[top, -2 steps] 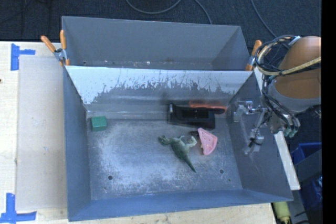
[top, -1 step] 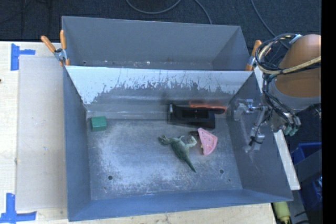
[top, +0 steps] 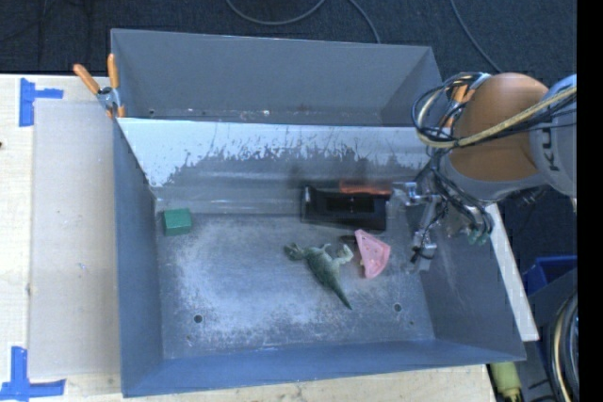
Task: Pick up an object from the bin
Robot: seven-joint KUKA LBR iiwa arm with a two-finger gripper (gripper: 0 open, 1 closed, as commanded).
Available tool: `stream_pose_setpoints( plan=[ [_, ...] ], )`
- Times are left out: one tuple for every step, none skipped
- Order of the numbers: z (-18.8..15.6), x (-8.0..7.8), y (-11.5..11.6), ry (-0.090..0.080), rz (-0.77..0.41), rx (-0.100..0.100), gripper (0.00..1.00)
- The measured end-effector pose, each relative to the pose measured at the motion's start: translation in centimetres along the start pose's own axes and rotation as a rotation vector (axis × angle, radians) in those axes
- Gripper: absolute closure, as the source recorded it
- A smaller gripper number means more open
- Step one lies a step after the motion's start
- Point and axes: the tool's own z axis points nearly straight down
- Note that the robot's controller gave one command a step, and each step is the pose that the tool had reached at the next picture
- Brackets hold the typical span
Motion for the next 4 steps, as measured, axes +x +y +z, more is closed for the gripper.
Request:
stream_pose_setpoints(
  plan=[
    [3.4,-0.1,2.3,0.005,-0.198,0.002,0.00],
    [3.8,-1.4,4.7,0.002,-0.310,0.005,0.00],
    [4.2,-0.4,6.2,0.002,-0.096,0.006,0.00],
    [4.4,1.7,11.1,0.003,-0.132,0.005,1.00]
  ],
)
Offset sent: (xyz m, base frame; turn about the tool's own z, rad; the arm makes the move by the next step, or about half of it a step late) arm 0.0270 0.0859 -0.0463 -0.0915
